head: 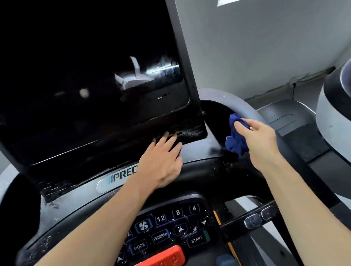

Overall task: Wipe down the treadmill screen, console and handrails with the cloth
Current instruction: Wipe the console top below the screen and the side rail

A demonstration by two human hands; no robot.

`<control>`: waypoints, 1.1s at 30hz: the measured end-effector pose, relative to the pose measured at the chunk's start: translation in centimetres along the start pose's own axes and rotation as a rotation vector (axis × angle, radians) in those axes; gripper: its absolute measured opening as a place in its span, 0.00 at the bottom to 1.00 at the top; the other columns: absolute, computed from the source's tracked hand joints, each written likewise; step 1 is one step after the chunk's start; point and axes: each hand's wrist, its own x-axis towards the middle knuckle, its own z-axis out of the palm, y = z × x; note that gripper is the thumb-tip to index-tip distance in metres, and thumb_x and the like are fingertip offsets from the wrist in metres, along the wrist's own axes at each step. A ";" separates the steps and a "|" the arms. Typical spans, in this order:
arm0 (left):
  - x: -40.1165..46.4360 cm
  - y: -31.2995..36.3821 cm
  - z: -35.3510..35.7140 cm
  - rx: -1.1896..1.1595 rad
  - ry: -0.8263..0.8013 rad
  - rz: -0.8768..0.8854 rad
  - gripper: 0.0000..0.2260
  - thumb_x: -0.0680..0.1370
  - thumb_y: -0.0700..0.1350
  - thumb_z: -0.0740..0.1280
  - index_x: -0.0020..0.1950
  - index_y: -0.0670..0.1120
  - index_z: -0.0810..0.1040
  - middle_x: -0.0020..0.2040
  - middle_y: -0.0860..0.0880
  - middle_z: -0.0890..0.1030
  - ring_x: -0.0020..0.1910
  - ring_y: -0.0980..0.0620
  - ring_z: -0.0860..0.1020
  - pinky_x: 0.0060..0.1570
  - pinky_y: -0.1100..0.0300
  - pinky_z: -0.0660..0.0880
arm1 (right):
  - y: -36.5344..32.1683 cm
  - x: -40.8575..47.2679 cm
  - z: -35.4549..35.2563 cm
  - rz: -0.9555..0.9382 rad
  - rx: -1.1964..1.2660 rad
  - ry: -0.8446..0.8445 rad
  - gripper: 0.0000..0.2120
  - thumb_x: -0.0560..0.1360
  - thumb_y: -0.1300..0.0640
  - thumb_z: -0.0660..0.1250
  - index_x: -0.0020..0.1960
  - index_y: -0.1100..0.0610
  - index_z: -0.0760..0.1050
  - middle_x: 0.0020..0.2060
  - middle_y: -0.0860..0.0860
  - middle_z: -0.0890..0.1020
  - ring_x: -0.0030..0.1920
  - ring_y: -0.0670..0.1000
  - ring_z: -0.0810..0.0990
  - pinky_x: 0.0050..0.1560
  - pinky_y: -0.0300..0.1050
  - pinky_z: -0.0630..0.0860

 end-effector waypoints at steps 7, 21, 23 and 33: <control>-3.2 1.0 0.3 -0.120 -0.052 -0.029 0.28 0.85 0.58 0.52 0.83 0.50 0.54 0.84 0.50 0.51 0.82 0.50 0.45 0.80 0.52 0.43 | 0.6 -4.1 -0.4 -0.052 -0.053 -0.072 0.11 0.78 0.61 0.68 0.58 0.53 0.82 0.51 0.49 0.86 0.53 0.49 0.83 0.58 0.46 0.78; -1.5 2.5 -0.2 -0.084 -0.107 -0.071 0.33 0.83 0.60 0.61 0.83 0.50 0.52 0.84 0.50 0.51 0.82 0.48 0.48 0.80 0.47 0.50 | 6.8 -2.6 1.9 -0.602 -0.863 -0.043 0.18 0.79 0.48 0.56 0.51 0.59 0.80 0.53 0.53 0.78 0.48 0.57 0.72 0.55 0.50 0.69; -1.5 2.6 0.0 -0.079 -0.102 -0.077 0.33 0.83 0.60 0.61 0.83 0.50 0.53 0.83 0.50 0.52 0.82 0.48 0.49 0.79 0.47 0.51 | 6.9 -4.8 2.6 -0.705 -0.874 -0.086 0.11 0.78 0.54 0.64 0.52 0.59 0.81 0.52 0.53 0.80 0.49 0.58 0.74 0.56 0.48 0.69; -1.4 2.5 0.2 -0.071 -0.104 -0.080 0.33 0.83 0.60 0.61 0.83 0.50 0.52 0.83 0.51 0.52 0.82 0.48 0.48 0.79 0.48 0.50 | 6.8 -5.5 4.3 -0.705 -0.741 -0.168 0.10 0.75 0.66 0.70 0.56 0.66 0.81 0.54 0.59 0.83 0.56 0.43 0.74 0.60 0.41 0.75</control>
